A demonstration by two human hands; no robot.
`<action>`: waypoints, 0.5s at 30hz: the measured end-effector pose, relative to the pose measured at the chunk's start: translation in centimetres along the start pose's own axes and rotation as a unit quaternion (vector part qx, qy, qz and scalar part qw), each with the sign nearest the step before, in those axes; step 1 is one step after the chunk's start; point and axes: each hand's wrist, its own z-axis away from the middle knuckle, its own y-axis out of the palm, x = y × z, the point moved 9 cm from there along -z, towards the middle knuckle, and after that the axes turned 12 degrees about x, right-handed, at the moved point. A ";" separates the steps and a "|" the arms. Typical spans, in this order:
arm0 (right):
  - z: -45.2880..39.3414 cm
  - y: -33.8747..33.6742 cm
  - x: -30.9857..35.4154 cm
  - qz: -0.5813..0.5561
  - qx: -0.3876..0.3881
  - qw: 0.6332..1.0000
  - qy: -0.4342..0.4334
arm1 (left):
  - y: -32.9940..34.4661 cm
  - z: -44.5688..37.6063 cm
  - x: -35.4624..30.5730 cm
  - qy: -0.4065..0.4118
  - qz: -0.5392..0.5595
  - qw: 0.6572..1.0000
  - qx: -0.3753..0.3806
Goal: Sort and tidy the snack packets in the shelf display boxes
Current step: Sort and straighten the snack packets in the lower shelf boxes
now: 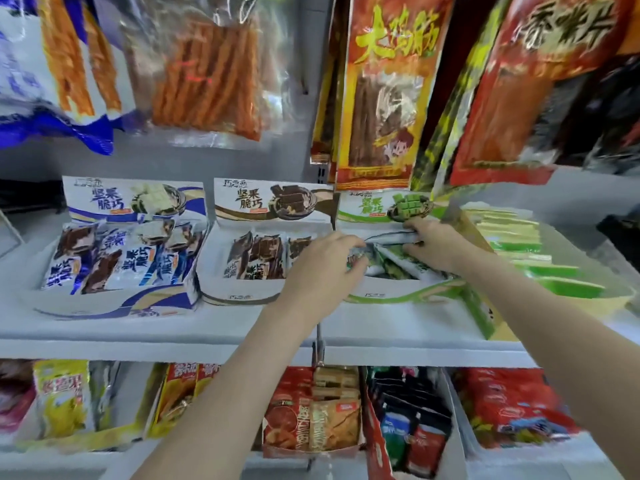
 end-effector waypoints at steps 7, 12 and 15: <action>0.8 -2.1 -0.8 0.011 -0.179 0.984 -0.021 | 0.5 -0.8 0.4 -0.003 0.030 1.000 0.003; 6.3 -4.5 -2.1 -0.234 -0.278 0.931 -0.031 | 0.7 -0.9 0.4 0.009 0.018 1.000 0.001; 7.7 -3.0 -3.7 -0.319 -0.260 0.911 -0.012 | 0.8 -0.7 0.2 0.011 0.008 1.000 -0.005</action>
